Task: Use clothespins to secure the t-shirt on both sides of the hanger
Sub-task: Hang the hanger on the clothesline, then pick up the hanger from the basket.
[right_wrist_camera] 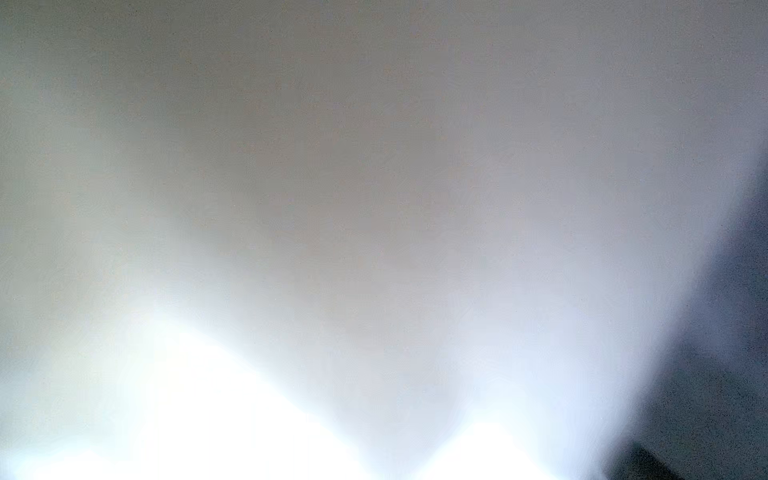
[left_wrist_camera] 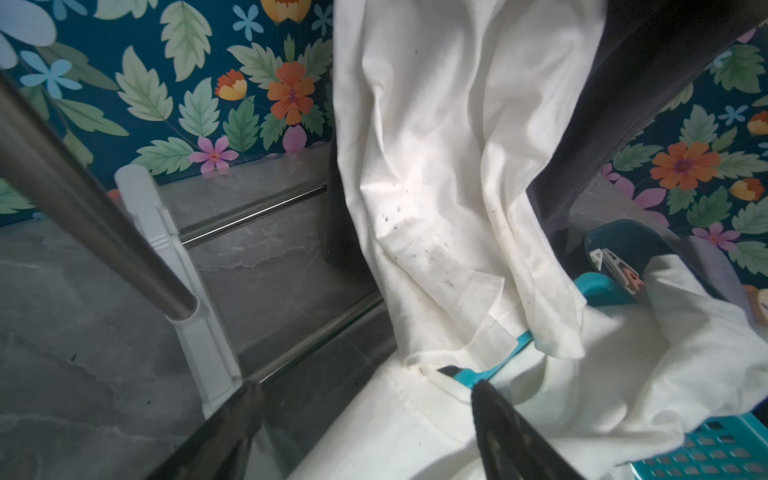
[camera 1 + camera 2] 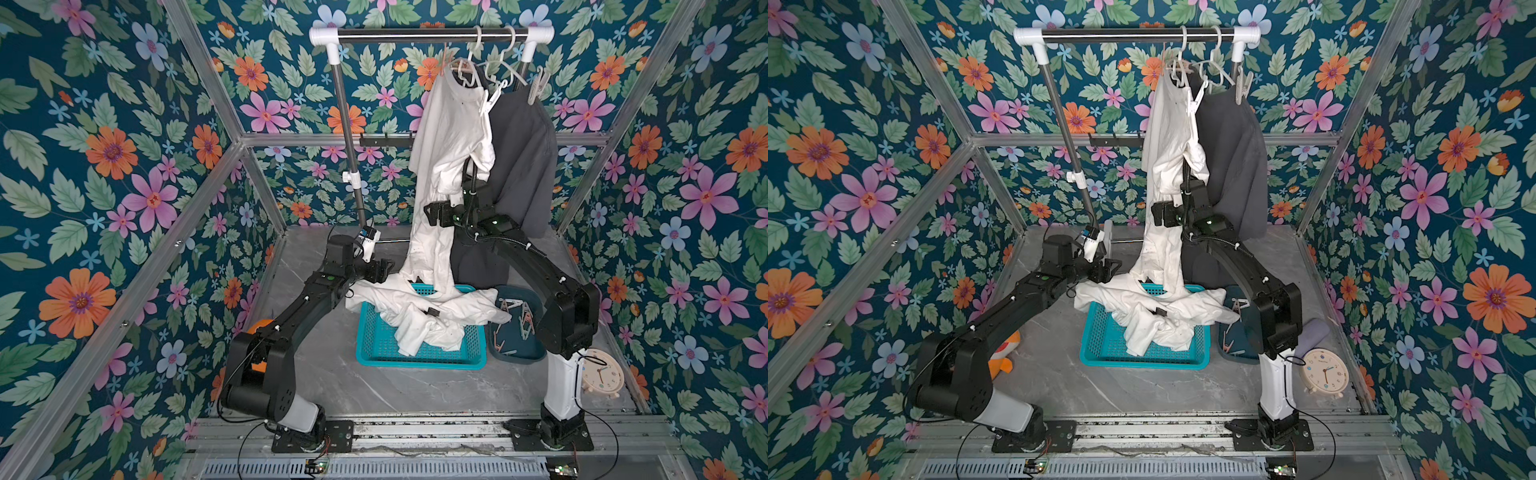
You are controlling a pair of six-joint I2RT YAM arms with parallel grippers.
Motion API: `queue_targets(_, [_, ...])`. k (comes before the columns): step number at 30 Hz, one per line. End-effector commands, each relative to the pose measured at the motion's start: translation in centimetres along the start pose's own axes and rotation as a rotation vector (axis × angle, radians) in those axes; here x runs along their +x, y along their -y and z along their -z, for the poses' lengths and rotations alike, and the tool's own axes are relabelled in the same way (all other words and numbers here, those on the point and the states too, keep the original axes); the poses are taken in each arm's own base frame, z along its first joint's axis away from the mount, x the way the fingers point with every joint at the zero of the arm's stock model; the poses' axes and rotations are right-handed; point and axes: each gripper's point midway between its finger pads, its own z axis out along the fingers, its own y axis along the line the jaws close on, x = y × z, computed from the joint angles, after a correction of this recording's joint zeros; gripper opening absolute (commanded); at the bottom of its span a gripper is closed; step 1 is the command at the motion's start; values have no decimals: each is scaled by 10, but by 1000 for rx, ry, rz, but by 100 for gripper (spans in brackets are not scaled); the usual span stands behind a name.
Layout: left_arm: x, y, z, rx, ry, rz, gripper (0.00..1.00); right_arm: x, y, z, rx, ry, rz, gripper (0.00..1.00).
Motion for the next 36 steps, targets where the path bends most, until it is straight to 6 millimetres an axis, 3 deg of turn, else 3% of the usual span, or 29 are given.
queue_targets(1, [14, 14, -6, 119, -110, -29, 78, 36, 17, 16, 86, -148, -50, 100])
queue_targets(6, [25, 18, -15, 236, -248, -41, 78, 61, 30, 36, 148, -220, -62, 100])
queue_targets(10, [37, 9, -14, 281, -312, -27, 78, 68, 37, 52, 56, -208, -172, 100])
queue_targets(12, [40, 5, -11, 313, -317, -3, 79, 73, 33, 61, 12, -223, -191, 100])
queue_targets(15, [44, 8, -13, 372, -311, 37, 79, 81, 11, 68, -117, -246, -191, 100])
queue_targets(17, [50, 12, -19, 426, -327, 73, 79, 89, 4, 69, -161, -271, -209, 99])
queue_targets(24, [66, 13, -35, 510, -380, 132, 75, 99, 10, 67, -137, -256, -214, 99])
queue_targets(36, [66, 22, -37, 574, -371, 157, 51, 103, 16, 65, -107, -252, -197, 99])
